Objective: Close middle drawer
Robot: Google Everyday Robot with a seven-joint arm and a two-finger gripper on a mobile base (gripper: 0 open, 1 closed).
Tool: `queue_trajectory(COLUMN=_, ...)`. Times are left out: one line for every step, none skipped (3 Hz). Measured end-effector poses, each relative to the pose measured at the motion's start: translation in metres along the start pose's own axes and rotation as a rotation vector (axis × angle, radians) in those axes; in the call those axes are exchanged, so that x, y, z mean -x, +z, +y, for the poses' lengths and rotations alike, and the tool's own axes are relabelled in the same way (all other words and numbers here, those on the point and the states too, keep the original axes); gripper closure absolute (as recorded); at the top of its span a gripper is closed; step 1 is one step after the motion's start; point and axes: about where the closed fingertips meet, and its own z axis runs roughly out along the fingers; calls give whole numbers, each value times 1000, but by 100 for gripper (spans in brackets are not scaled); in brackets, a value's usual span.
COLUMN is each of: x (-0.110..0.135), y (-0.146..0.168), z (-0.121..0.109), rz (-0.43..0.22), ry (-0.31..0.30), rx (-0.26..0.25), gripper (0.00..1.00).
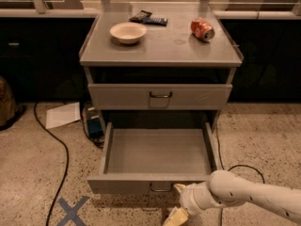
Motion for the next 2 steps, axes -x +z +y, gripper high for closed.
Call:
queue_trajectory(x=5, y=4, z=-21, rz=-10, ry=-24, rx=-33, gripper=0)
queue_trajectory(x=5, y=4, z=-21, rz=-10, ry=-24, rx=-33, gripper=0)
